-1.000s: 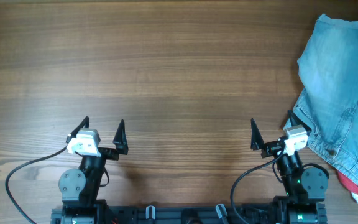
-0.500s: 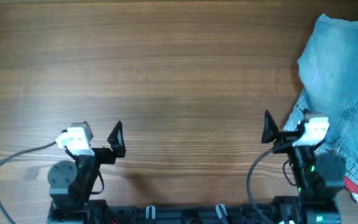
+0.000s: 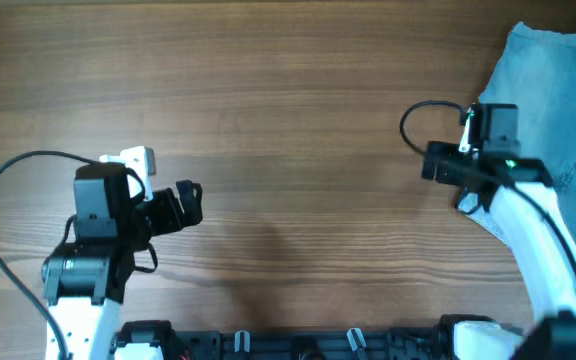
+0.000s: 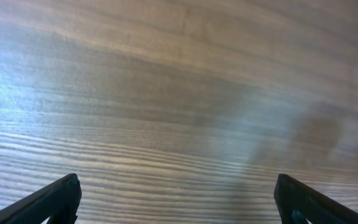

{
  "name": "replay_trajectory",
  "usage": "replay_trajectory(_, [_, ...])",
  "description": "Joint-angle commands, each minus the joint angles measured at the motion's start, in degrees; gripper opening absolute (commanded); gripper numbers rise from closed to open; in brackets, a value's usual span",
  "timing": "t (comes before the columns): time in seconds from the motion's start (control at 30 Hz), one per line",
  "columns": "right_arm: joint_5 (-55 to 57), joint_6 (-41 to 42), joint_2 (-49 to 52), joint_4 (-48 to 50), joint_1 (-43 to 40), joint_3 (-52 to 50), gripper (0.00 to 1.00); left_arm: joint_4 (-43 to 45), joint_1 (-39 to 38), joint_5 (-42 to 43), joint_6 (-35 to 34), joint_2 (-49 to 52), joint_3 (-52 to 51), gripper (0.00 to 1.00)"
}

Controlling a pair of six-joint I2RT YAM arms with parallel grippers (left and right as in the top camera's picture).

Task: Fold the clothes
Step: 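Grasp the waistband edge of the denim shorts with the right gripper, then pull the shorts left and spread them flat on the table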

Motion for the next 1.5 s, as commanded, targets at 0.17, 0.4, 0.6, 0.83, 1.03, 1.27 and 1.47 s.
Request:
replay_trajectory(0.17, [6.0, 5.3, 17.3, 2.4, -5.9, 0.8, 0.99, 0.0, -0.3, 1.0, -0.6, 2.2, 0.9, 1.0])
replay_trajectory(0.4, [4.3, 5.4, 22.1, 2.7, -7.6, 0.4, 0.32, 0.0, -0.3, 1.0, -0.6, 2.2, 0.9, 1.0])
replay_trajectory(0.6, [-5.2, 5.0, 20.7, 0.2, -7.6, 1.5, 0.04, 0.0, -0.3, 1.0, -0.6, 2.2, 0.9, 1.0])
replay_trajectory(0.83, [-26.4, -5.2, 7.0, -12.5, -4.8, 10.0, 0.04, 0.1, -0.3, 1.0, -0.5, 2.2, 0.9, 0.94])
replay_trajectory(1.03, [-27.2, 0.2, -1.0, -19.5, 12.9, 9.9, 0.04, 0.0, -0.3, 1.0, -0.6, 2.2, 0.9, 0.95])
replay_trajectory(1.27, [-25.5, 16.9, 3.3, 8.9, 35.2, 9.9, 0.04, 0.1, -0.3, 1.0, -0.6, 2.2, 0.9, 1.0])
replay_trajectory(1.47, [-23.4, 14.2, 8.0, 27.6, 40.1, 9.9, 1.0, 0.2, -0.3, 1.0, -0.6, 2.2, 0.9, 1.0])
